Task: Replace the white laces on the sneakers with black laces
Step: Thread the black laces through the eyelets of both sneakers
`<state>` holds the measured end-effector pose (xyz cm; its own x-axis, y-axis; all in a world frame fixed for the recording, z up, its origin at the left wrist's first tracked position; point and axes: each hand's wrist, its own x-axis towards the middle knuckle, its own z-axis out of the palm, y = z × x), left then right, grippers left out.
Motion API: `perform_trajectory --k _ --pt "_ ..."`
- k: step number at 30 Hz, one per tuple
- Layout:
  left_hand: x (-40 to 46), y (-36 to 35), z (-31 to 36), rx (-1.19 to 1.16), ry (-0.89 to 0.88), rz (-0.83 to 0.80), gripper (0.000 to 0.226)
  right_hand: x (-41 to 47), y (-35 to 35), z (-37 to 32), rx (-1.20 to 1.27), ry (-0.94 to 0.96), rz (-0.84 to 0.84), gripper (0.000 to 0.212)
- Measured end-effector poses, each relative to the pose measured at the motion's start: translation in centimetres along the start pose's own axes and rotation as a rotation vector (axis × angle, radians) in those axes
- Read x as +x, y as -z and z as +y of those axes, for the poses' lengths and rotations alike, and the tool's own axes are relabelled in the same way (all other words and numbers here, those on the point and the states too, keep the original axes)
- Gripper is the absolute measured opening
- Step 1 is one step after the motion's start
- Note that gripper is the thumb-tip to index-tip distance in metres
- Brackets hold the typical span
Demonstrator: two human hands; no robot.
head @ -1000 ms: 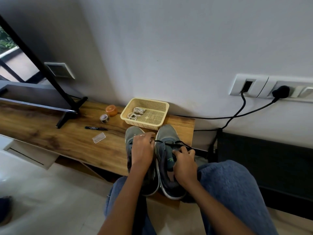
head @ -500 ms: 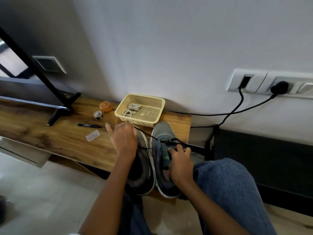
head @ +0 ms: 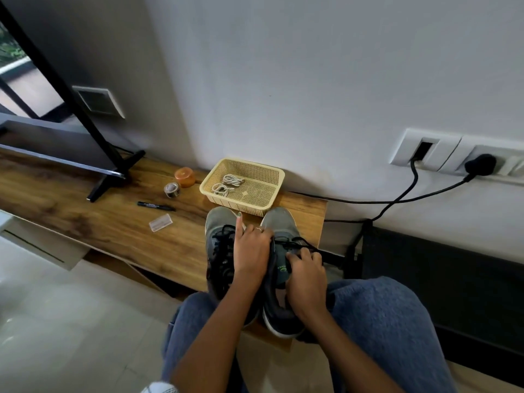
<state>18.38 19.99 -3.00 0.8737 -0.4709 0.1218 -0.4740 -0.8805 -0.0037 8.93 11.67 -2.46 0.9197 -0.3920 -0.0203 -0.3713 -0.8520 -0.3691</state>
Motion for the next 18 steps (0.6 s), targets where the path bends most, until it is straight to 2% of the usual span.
perform_trajectory --k 2,7,11,13,15,18 --pt "0.0 -0.2 0.0 0.022 0.023 0.037 0.007 0.1 0.1 0.1 -0.005 -0.008 -0.01 0.037" --pt "0.9 1.2 -2.0 0.034 0.163 0.099 0.004 -0.2 0.0 -0.1 -0.009 -0.014 -0.019 0.042" --pt "0.8 3.1 -5.7 -0.012 0.414 0.206 0.02 -0.4 -0.1 -0.1 0.01 -0.039 0.005 0.039" --pt "0.4 3.7 -6.8 -0.067 0.493 0.238 0.022 -0.4 -0.2 -0.1 0.014 -0.036 0.01 0.037" --pt "0.1 3.5 -6.7 -0.106 0.485 0.241 0.022 -0.3 -0.2 -0.2 0.01 -0.035 0.007 0.037" --pt "0.1 2.9 -4.8 -0.092 0.277 0.233 0.028 -0.2 -0.2 -0.2 -0.003 -0.037 -0.001 0.038"
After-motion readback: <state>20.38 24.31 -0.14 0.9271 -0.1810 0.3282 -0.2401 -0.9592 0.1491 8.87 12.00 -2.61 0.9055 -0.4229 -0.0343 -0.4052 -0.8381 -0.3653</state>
